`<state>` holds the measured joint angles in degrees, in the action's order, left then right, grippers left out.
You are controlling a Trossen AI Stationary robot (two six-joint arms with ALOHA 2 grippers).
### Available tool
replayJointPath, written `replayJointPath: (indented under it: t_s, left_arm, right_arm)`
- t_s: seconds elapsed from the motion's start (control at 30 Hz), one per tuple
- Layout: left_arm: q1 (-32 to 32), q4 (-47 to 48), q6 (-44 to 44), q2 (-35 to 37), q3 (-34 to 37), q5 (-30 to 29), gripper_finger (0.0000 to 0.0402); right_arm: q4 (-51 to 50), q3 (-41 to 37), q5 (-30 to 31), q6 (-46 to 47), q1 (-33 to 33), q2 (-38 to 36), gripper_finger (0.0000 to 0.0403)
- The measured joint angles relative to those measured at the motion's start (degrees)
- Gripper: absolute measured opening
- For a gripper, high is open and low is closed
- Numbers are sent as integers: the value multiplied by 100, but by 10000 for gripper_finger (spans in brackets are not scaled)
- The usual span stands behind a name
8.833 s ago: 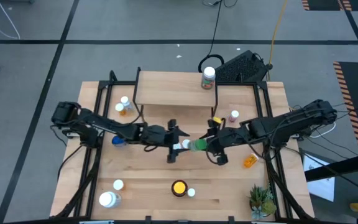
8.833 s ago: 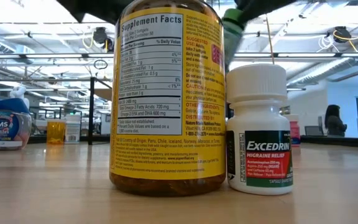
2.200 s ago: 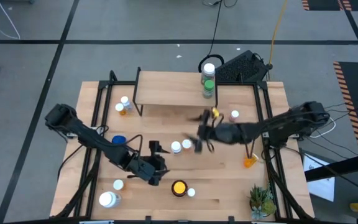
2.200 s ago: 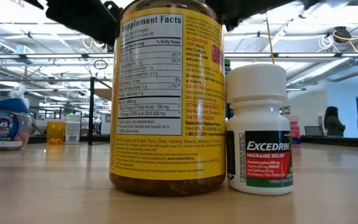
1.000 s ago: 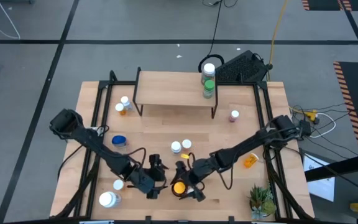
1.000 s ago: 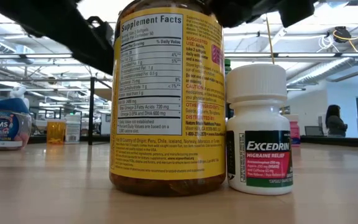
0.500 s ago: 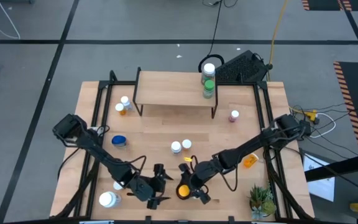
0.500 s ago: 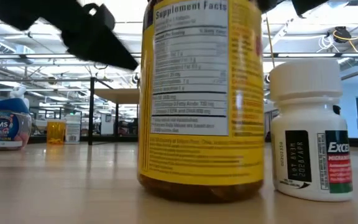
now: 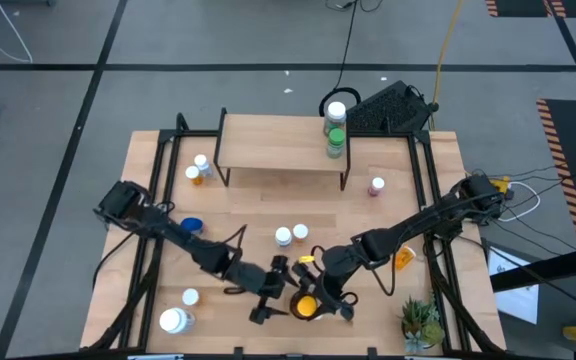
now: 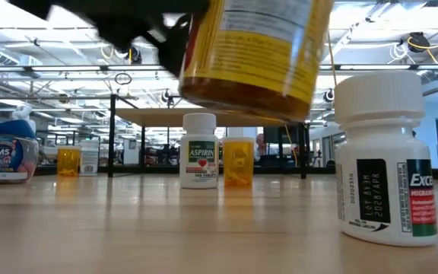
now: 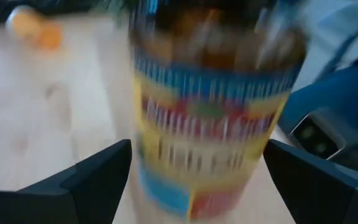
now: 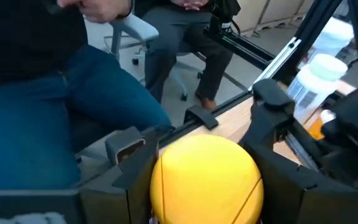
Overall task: Pick and place medicine bottles onto shelf by color
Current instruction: Put the yellow pill bottle on the shelf
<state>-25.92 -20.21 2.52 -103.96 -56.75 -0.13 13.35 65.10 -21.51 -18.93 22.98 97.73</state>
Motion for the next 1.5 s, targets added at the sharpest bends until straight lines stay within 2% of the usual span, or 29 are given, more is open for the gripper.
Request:
replayJointPath:
  t_s: [0.13, 0.23, 0.5, 0.63, 0.87, 1.0, 1.1, 1.2, 1.37, 1.5]
  left_arm:
    - [304, -473, -309, -2, 6, 958, 370]
    - [458, -522, -286, 0, 7, 1421, 370]
    - [480, -422, -237, 13, -2, 1893, 370]
    - [474, -401, -186, 13, -2, 1947, 362]
    - [458, -388, 252, 13, -2, 1951, 304]
    - [453, -353, 709, 15, 0, 1935, 323]
    - [448, -345, 559, 15, 0, 1935, 351]
    - [442, -342, 341, 15, 3, 1874, 357]
    - [387, -307, 242, 13, 9, 1372, 317]
    - [392, -279, 171, 4, 9, 1249, 280]
  right_arm:
    - [-13, 0, 9, -489, 2, -10, 202]
    - [28, 2, 0, -798, 4, -18, 202]
    - [206, -2, -16, -1169, -13, 2, 205]
    - [225, -2, -18, -1302, -26, 2, 204]
    - [197, -4, 10, -1854, -26, 2, 205]
    - [167, -13, 214, -2118, -13, 2, 205]
    - [155, -13, 249, -2276, -13, 2, 206]
    - [125, -13, 368, -2360, -11, 2, 206]
    - [-34, -13, 412, -2284, -11, -6, 207]
    - [-179, -11, 492, -2195, -9, -18, 208]
